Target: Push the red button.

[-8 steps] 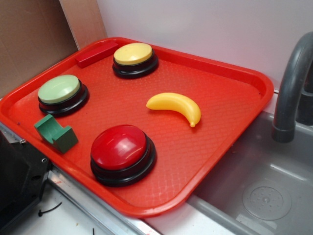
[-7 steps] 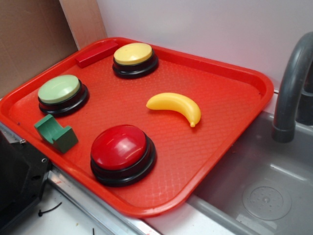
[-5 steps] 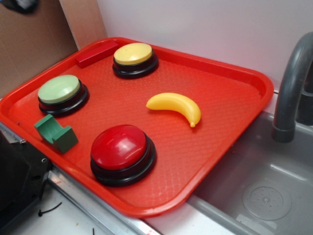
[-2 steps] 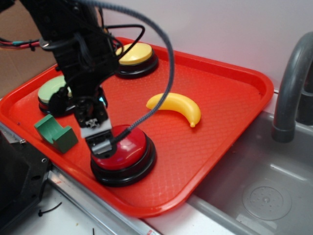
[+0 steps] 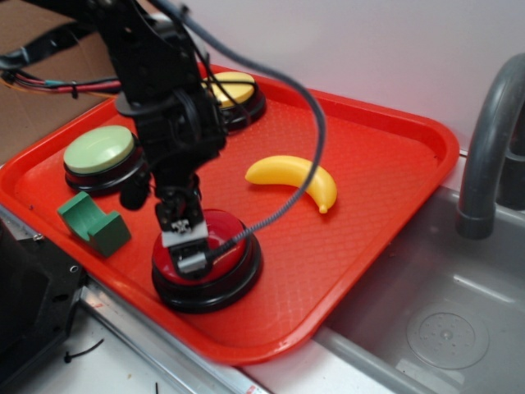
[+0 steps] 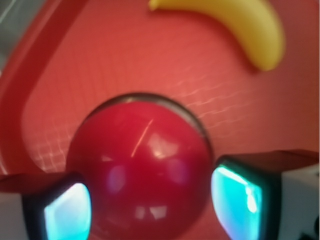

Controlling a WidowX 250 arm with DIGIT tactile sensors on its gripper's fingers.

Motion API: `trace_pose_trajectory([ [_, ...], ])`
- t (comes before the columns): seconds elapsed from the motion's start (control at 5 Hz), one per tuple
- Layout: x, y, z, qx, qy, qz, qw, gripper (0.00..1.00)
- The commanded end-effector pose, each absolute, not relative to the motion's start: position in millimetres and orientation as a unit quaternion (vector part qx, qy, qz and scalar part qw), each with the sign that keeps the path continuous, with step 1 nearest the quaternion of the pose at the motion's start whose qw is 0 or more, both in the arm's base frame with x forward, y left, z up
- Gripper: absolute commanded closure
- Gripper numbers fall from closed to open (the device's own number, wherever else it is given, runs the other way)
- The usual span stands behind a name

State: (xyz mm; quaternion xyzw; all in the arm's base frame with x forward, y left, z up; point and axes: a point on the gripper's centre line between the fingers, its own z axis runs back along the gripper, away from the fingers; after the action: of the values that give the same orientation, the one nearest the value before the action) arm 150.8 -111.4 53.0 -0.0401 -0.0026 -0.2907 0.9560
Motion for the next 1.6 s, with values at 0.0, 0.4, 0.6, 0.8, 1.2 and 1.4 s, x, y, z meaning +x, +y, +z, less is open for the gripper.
trace_pose_trajectory([
  [0.0, 149.5, -119.3, 51.6, -0.032, 0.012, -0.301, 0.953, 0.0],
  [0.4, 153.1, -124.1, 84.4, -0.016, 0.005, -0.306, 0.952, 0.0],
  [0.6, 154.6, -124.3, 101.8, -0.011, -0.006, -0.301, 0.954, 0.0],
  [0.8, 153.2, -124.2, 111.0, -0.012, -0.014, -0.304, 0.953, 0.0],
  [1.2, 152.3, -123.5, 123.3, -0.01, -0.016, -0.297, 0.955, 0.0],
  [1.4, 152.0, -124.0, 127.9, -0.009, -0.015, -0.296, 0.955, 0.0],
])
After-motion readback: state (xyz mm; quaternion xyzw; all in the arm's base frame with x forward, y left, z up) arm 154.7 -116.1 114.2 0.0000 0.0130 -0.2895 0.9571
